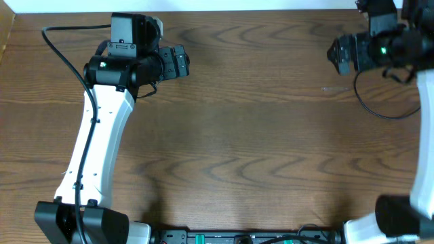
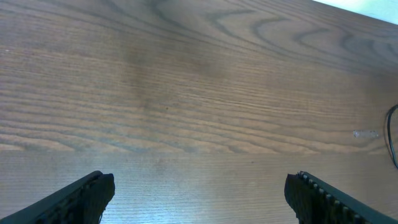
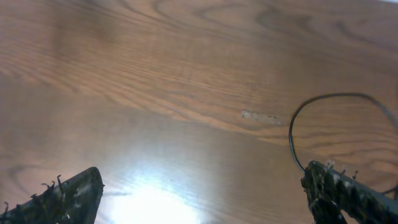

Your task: Untangle cables

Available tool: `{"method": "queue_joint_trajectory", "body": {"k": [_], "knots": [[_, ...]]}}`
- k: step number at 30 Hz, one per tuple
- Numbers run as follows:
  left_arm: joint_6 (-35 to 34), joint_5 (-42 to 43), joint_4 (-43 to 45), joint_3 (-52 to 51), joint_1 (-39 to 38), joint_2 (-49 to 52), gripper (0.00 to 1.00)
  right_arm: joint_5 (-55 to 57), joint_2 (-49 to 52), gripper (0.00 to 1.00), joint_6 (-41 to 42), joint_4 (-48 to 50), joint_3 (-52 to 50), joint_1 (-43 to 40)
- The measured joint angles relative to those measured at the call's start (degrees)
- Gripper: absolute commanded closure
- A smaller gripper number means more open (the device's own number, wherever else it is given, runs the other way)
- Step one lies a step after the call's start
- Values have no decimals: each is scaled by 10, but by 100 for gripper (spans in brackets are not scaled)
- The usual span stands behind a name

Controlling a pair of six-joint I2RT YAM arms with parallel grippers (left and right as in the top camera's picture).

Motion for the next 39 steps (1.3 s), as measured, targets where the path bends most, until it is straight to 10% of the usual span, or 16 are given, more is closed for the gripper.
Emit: {"method": "queue_joint_trajectory", "body": {"k": [25,39], "knots": [[0,0,0,0,0,0,6,8,-70,1,0,47,-21,26],[0,-2,0,0,0,0,6,15,-341,1,-1,521,-542,-13]]}}
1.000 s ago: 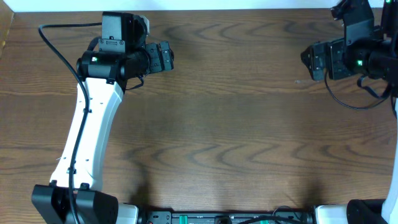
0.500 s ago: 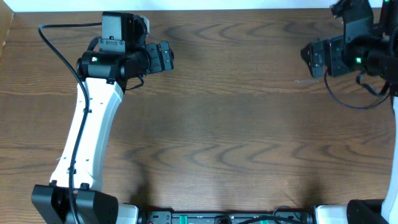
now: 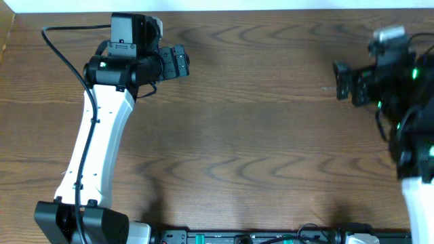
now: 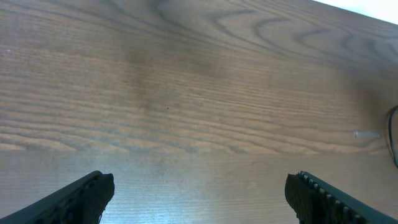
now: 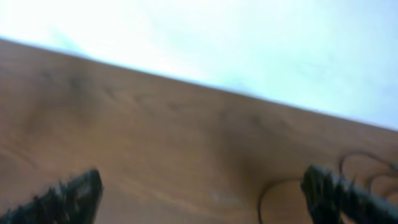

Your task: Untangle cables

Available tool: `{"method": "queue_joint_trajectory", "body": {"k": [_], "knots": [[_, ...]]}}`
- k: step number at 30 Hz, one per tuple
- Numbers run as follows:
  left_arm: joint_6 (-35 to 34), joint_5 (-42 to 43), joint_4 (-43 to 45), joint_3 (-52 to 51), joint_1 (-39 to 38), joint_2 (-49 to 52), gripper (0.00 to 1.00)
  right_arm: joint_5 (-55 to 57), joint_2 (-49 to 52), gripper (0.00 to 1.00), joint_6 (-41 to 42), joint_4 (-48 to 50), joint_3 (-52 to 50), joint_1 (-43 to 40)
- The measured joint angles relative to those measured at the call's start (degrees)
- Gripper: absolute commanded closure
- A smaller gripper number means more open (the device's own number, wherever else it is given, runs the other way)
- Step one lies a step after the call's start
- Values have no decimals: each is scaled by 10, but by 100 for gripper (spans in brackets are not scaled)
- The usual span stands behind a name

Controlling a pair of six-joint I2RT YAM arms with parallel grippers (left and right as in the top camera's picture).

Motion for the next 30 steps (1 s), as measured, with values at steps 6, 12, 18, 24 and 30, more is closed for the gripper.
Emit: {"method": "queue_joint_trajectory", "body": {"k": [6,12,18,24,30], "knots": [[0,0,0,0,0,0,6,1,-151,1,0,187,-228,-14],[0,0,0,0,0,0,6,2,-289,1,-1,305,-402,-19],[0,0,0,0,0,0,6,2,-440,1,0,378,-562,-19],[0,0,0,0,0,0,6,1,-550,1,0,383,-642,-19],[0,0,0,0,0,0,6,0,-607,1,0,377,-677,-19]]}}
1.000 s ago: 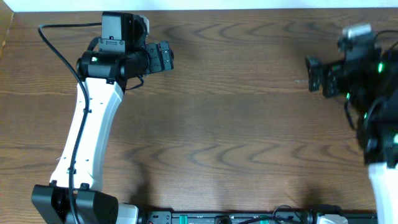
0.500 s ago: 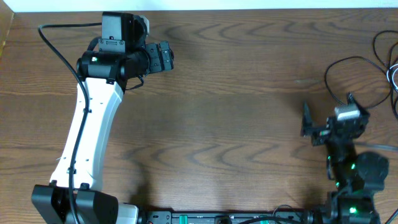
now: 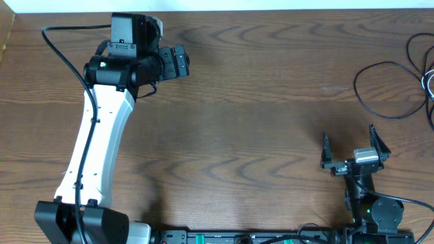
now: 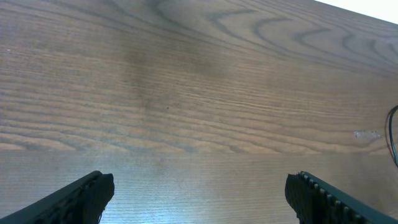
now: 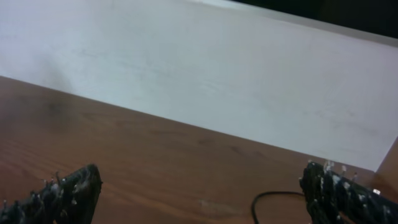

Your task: Untangle cables

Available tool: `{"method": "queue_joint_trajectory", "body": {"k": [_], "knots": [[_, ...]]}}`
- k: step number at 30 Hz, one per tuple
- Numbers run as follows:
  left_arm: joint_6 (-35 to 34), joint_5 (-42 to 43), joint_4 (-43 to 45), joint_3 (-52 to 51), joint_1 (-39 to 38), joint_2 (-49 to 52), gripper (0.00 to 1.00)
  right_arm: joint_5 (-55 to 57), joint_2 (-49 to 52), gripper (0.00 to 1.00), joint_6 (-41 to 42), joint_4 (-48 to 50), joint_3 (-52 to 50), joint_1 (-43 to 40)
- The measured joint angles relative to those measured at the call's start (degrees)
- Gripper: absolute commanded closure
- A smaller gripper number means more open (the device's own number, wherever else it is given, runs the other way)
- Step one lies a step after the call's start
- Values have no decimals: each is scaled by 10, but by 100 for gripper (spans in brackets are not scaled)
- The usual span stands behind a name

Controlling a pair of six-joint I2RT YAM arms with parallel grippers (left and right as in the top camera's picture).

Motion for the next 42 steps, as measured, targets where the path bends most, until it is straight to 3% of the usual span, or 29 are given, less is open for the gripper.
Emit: {"method": "queue_joint_trajectory", "body": {"k": [7,42], "knots": [[0,0,0,0,0,0,6,-2,-7,1,5,-99,-7,0],[0,-15,-12,0,0,0,5,-7,-7,1,34,-97,-7,0]]}}
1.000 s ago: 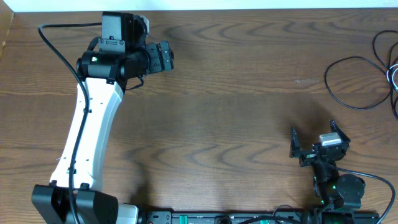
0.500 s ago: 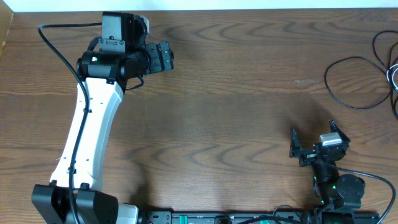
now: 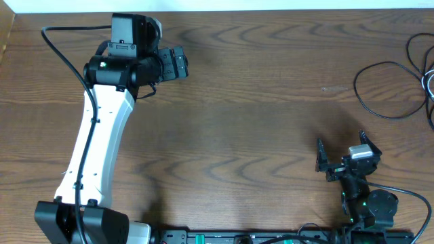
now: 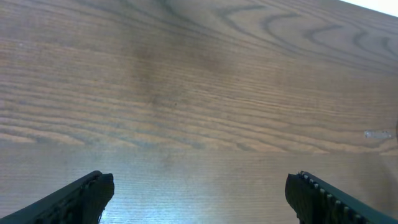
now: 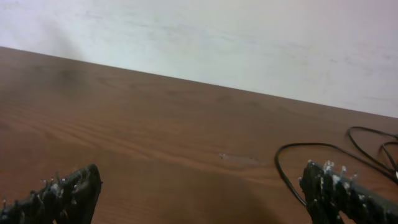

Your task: Untangle cables

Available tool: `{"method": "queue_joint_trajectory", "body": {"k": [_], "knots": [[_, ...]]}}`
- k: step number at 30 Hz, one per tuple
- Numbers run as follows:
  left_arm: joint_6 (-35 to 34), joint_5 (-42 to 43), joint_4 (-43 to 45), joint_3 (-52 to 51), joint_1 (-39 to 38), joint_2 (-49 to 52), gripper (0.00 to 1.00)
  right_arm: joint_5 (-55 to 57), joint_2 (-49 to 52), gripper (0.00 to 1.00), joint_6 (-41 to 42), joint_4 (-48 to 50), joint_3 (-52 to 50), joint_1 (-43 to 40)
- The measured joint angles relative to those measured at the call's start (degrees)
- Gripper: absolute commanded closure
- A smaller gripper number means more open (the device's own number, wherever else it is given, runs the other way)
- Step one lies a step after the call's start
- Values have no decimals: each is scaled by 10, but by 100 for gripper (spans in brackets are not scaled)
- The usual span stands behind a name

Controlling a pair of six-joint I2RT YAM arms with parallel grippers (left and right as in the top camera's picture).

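Observation:
Black cable loops [image 3: 385, 89] lie on the wooden table at the far right, with a white cable [image 3: 428, 81] next to them at the edge. The right wrist view shows the black cable [image 5: 311, 147] ahead, beyond the right finger. My right gripper [image 3: 342, 149] sits low at the front right, open and empty [image 5: 199, 202], well short of the cables. My left gripper [image 3: 179, 63] hangs at the back left, open over bare wood [image 4: 199, 202], with no cable in its view.
The table [image 3: 258, 115] is brown wood with a pale scuff mark [image 3: 332, 89] left of the cable loop. A white wall [image 5: 199, 37] rises behind the far edge. Dark equipment [image 3: 244, 237] runs along the front edge.
My right gripper, still open at the front right, has tilted slightly, and its view now takes in more table and cable loops. The left wrist view shifted a little and lost the cable.
My right gripper first stood open at the back right, beside the black loop. Then it was lifted, its view blurred. Then it rested at the front right, leaving the cables uncovered at the right edge. My left gripper stayed open at the back left throughout.

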Motion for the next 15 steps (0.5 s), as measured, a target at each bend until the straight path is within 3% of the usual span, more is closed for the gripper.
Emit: {"method": "queue_joint_trajectory", "body": {"k": [9,15], "knots": [[0,-43,-2,-4,0,-7,6,0,0,1,0,0,0,0],[24,-93,111,-93,0,-89,6,0,0,1,0,0,0,0]]}}
